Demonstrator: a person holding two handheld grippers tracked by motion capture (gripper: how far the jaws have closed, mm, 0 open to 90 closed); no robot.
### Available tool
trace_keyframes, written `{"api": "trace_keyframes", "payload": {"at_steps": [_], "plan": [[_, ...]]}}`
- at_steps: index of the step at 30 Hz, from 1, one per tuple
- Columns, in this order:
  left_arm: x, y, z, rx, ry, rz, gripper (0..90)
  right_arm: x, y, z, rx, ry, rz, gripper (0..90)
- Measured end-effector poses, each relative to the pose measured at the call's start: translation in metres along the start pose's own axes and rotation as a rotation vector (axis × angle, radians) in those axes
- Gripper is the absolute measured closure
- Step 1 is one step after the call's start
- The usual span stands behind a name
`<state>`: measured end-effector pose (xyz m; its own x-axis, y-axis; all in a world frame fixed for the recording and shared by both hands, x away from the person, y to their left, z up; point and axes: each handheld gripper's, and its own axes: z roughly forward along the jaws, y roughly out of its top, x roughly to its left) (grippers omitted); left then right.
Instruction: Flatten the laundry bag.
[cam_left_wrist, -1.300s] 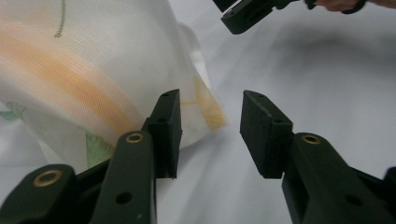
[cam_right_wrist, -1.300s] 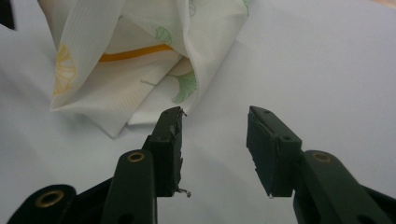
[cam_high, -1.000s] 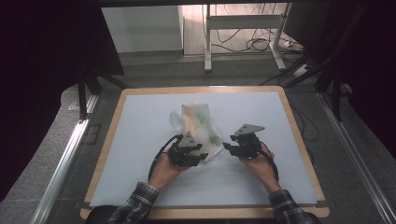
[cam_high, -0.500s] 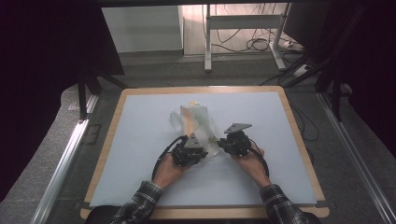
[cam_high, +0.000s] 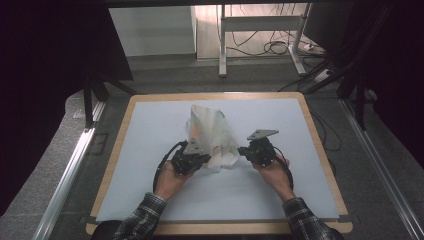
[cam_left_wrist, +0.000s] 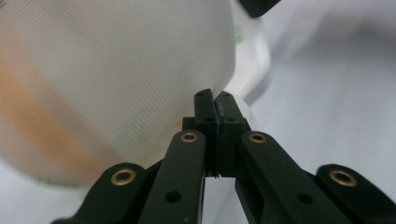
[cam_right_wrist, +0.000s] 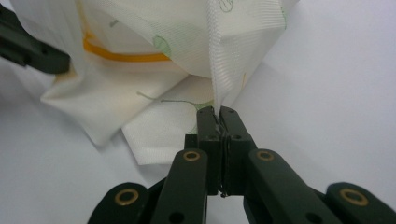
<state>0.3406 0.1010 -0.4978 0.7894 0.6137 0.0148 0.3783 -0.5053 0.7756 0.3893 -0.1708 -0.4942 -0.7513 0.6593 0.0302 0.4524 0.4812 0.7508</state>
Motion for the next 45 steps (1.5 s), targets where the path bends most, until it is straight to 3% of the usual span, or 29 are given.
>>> {"api": "trace_keyframes", "payload": {"at_steps": [10, 20, 32, 34, 38, 45], "plan": [[0.025, -0.01, -0.032, -0.042, 0.049, -0.075, 90.0, -0.019, -0.002, -0.02, -0.025, -0.024, 0.058, 87.5], [0.044, -0.019, -0.05, -0.063, 0.076, -0.14, 90.0, -0.036, -0.007, -0.035, -0.038, -0.048, 0.108, 87.5], [0.063, -0.031, -0.061, -0.04, 0.136, -0.183, 90.0, -0.056, -0.013, -0.049, -0.039, -0.09, 0.159, 87.5], [0.07, -0.036, -0.065, -0.044, 0.153, -0.218, 90.0, -0.06, -0.015, -0.051, -0.033, -0.098, 0.176, 87.5], [0.077, -0.042, -0.068, -0.038, 0.16, -0.243, 90.0, -0.065, -0.018, -0.053, -0.03, -0.102, 0.197, 87.5], [0.087, -0.052, -0.068, 0.013, 0.174, -0.273, 90.0, -0.066, -0.021, -0.05, -0.001, -0.108, 0.196, 87.3]]}}
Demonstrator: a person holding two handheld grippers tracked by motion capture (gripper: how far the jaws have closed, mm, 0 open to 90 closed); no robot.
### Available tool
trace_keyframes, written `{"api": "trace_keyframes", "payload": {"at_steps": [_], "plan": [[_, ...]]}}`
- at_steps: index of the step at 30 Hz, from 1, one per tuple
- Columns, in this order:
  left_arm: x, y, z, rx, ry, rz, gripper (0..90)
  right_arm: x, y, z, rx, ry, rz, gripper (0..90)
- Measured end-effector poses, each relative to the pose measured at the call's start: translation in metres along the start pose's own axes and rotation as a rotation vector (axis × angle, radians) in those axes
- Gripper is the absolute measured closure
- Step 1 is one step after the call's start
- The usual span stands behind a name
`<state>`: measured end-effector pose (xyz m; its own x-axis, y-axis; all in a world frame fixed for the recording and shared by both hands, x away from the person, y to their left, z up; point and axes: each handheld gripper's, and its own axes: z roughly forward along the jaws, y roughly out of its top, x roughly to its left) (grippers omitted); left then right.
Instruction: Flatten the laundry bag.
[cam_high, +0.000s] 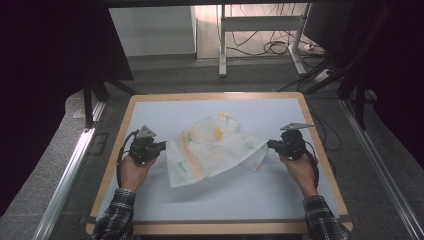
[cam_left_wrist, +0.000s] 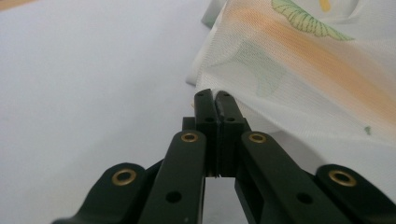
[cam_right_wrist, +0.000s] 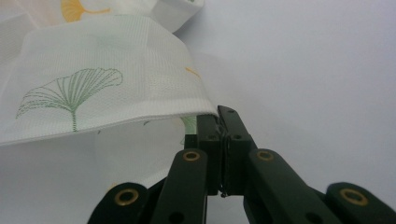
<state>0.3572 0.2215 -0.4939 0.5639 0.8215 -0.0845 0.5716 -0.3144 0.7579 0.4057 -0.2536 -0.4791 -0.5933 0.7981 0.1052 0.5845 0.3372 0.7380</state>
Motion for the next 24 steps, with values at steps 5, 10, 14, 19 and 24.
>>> {"api": "trace_keyframes", "payload": {"at_steps": [5, 10, 14, 19, 24], "plan": [[0.002, -0.004, 0.004, 0.054, -0.01, 0.02, 79.2, 0.001, -0.002, 0.003, 0.02, -0.003, -0.011, 86.3], [0.01, -0.025, -0.005, 0.093, 0.018, 0.073, 56.7, -0.002, -0.005, 0.0, 0.027, -0.004, -0.014, 82.1], [0.022, -0.041, -0.02, 0.069, 0.014, 0.022, 51.8, -0.004, -0.008, -0.002, 0.036, -0.003, -0.007, 78.1], [0.016, -0.048, -0.037, -0.03, -0.043, -0.008, 45.7, -0.004, -0.011, -0.003, 0.038, -0.007, -0.024, 70.3], [-0.012, -0.05, -0.046, -0.097, -0.146, 0.046, 41.6, -0.003, -0.014, -0.001, 0.045, -0.006, -0.034, 63.2]]}}
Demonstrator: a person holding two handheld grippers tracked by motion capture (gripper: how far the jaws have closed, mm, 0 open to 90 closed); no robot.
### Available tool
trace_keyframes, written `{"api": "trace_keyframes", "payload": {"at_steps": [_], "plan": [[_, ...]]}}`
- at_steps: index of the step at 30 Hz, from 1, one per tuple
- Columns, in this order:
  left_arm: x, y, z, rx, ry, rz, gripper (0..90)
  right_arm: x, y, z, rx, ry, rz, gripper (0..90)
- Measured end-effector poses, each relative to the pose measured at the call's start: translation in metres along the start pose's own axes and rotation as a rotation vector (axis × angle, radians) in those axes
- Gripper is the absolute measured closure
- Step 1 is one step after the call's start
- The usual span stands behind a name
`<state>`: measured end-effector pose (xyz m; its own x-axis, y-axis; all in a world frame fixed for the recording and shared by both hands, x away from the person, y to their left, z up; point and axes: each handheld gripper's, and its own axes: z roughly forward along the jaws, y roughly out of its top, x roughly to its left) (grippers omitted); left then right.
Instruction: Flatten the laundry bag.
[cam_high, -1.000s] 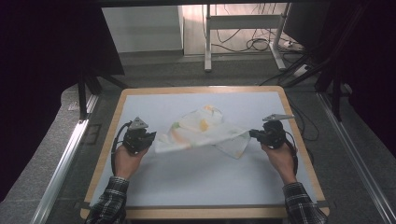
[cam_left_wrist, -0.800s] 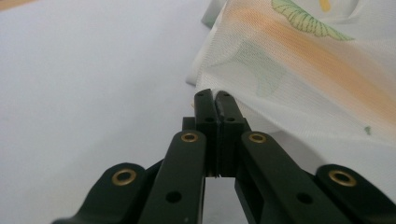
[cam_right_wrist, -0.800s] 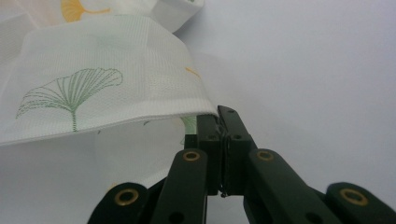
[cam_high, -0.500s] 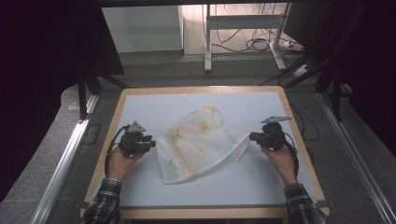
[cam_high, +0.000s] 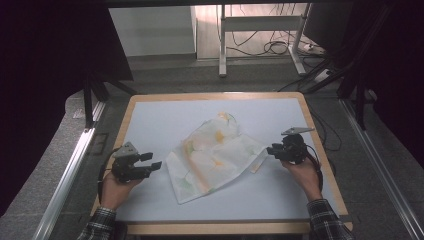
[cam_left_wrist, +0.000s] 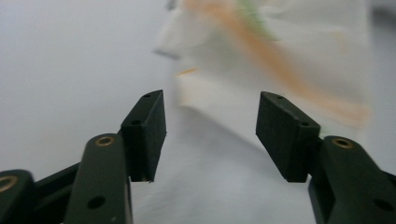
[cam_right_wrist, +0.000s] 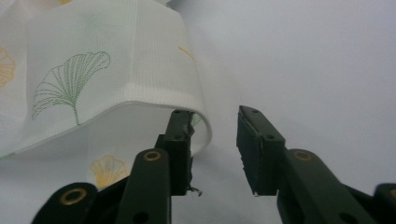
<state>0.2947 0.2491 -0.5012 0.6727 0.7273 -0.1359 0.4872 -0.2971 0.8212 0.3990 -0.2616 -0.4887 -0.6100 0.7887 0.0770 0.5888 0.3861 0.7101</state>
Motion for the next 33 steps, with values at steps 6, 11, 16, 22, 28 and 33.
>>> {"api": "trace_keyframes", "payload": {"at_steps": [6, 11, 16, 22, 28, 33], "plan": [[-0.034, -0.001, 0.008, 0.021, -0.088, 0.133, 36.8, 0.002, 0.0, 0.0, -0.008, 0.001, -0.023, 58.1], [-0.061, -0.001, 0.024, 0.087, -0.165, 0.231, 35.4, 0.003, -0.001, 0.0, -0.004, 0.0, -0.034, 56.1], [-0.078, -0.003, 0.05, 0.179, -0.233, 0.279, 33.8, 0.004, -0.001, 0.002, 0.0, -0.006, -0.046, 54.8], [-0.083, -0.005, 0.064, 0.263, -0.209, 0.346, 37.5, 0.006, 0.0, 0.004, 0.005, -0.017, -0.058, 54.2], [-0.087, -0.006, 0.067, 0.327, -0.206, 0.399, 44.7, 0.005, 0.0, 0.003, 0.002, -0.014, -0.055, 54.2], [-0.089, -0.005, 0.067, 0.338, -0.224, 0.392, 66.2, 0.006, -0.001, 0.004, 0.006, -0.012, -0.054, 54.2]]}}
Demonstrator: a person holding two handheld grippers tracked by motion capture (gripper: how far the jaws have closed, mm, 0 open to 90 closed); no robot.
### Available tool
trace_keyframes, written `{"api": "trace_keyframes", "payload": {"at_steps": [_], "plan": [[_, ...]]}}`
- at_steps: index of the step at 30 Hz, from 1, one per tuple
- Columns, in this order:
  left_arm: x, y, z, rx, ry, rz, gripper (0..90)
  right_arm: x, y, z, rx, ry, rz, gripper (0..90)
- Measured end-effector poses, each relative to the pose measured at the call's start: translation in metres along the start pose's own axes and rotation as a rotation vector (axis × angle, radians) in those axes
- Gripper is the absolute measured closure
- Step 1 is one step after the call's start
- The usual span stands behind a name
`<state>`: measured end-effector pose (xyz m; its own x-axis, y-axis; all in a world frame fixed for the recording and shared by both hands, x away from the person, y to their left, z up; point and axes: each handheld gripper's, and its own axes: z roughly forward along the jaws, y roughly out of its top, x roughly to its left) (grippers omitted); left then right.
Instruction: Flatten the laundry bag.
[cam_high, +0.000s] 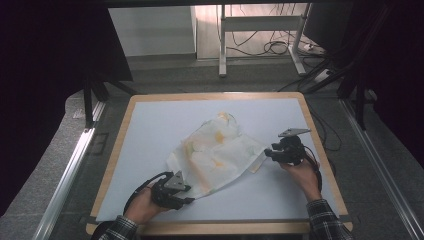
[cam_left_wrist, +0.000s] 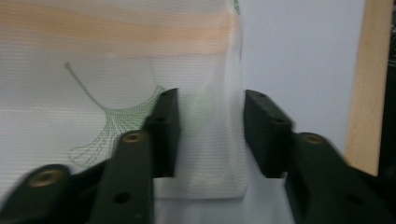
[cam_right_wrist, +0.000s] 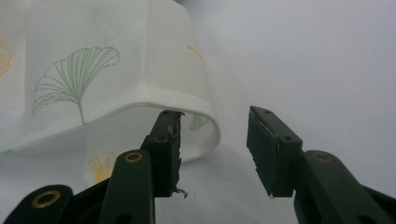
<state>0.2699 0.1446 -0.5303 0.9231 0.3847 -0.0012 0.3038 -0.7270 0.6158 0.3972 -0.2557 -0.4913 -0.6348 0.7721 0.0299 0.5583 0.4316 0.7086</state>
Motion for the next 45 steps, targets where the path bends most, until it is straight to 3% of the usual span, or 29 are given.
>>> {"api": "trace_keyframes", "payload": {"at_steps": [1, 4, 5, 7, 10, 11, 12, 13, 14, 16, 19, 20, 23, 29, 33, 34, 36, 37, 38, 39, 41, 42, 43, 45], "plan": [[0.002, 0.001, 0.001, -0.009, 0.001, -0.045, 72.0, 0.001, 0.0, 0.001, 0.007, 0.003, 0.0, 54.2], [0.008, 0.002, 0.001, -0.007, 0.0, -0.072, 88.2, 0.002, 0.0, 0.002, 0.01, 0.007, -0.004, 54.3], [0.012, 0.001, 0.002, -0.026, -0.034, -0.106, 88.7, 0.002, -0.001, 0.004, 0.014, 0.006, -0.013, 54.4], [0.014, 0.0, 0.001, -0.037, -0.04, -0.115, 89.0, 0.002, -0.001, 0.005, 0.021, 0.009, -0.011, 54.2], [0.016, 0.001, -0.001, -0.046, -0.013, -0.12, 89.1, 0.001, -0.002, 0.007, 0.022, 0.012, -0.013, 53.4], [0.02, 0.001, -0.008, -0.08, -0.01, -0.132, 89.0, 0.0, -0.002, 0.009, 0.031, 0.015, -0.007, 52.8], [0.02, 0.001, -0.008, -0.08, -0.01, -0.132, 89.0, 0.0, -0.002, 0.009, 0.031, 0.015, -0.007, 52.8], [0.024, 0.001, -0.015, -0.121, -0.006, -0.149, 89.0, -0.001, -0.004, 0.012, 0.042, 0.025, 0.011, 52.7], [0.024, 0.001, -0.015, -0.121, -0.006, -0.149, 89.0, -0.001, -0.004, 0.012, 0.042, 0.025, 0.011, 52.7], [0.028, 0.0, -0.023, -0.149, 0.014, -0.158, 89.0, -0.002, -0.005, 0.016, 0.056, 0.041, 0.029, 59.7], [0.035, -0.003, -0.035, -0.19, 0.03, -0.182, 88.9, -0.003, -0.003, 0.016, 0.08, 0.035, 0.04, 83.2], [0.035, -0.003, -0.035, -0.19, 0.03, -0.182, 88.9, -0.003, -0.003, 0.016, 0.08, 0.035, 0.04, 83.2], [0.038, -0.004, -0.045, -0.205, 0.06, -0.193, 88.8, -0.004, 0.008, -0.002, 0.015, 0.076, 0.07, 87.7], [0.039, 0.0, -0.065, -0.251, 0.081, -0.203, 88.8, -0.006, 0.015, -0.031, -0.019, 0.098, 0.085, 88.1], [0.037, 0.005, -0.079, -0.271, 0.073, -0.198, 88.9, -0.005, 0.017, -0.061, -0.034, 0.106, 0.065, 88.2], [0.037, 0.005, -0.079, -0.271, 0.073, -0.198, 88.9, -0.005, 0.017, -0.061, -0.034, 0.106, 0.065, 88.2], [0.036, 0.01, -0.09, -0.295, 0.067, -0.187, 88.9, -0.001, 0.028, -0.092, -0.063, 0.101, 0.025, 88.2], [0.038, 0.02, -0.105, -0.336, 0.088, -0.175, 88.9, 0.001, 0.035, -0.103, -0.072, 0.093, 0.011, 88.2], [0.038, 0.02, -0.105, -0.336, 0.088, -0.175, 88.9, 0.001, 0.035, -0.103, -0.072, 0.093, 0.011, 88.2], [0.047, 0.034, -0.117, -0.354, 0.142, -0.178, 89.0, 0.004, 0.054, -0.117, -0.09, 0.053, -0.028, 88.2], [0.066, 0.047, -0.122, -0.329, 0.204, -0.204, 89.0, 0.004, 0.076, -0.119, -0.109, 0.019, -0.045, 88.2], [0.066, 0.047, -0.122, -0.329, 0.204, -0.204, 88.9, 0.004, 0.076, -0.119, -0.109, 0.019, -0.045, 88.2], [0.088, 0.055, -0.122, -0.303, 0.253, -0.249, 88.9, 0.001, 0.097, -0.112, -0.116, -0.001, -0.05, 88.1], [0.108, 0.057, -0.119, -0.292, 0.28, -0.303, 88.9, -0.002, 0.11, -0.097, -0.115, -0.018, -0.041, 87.7]]}}
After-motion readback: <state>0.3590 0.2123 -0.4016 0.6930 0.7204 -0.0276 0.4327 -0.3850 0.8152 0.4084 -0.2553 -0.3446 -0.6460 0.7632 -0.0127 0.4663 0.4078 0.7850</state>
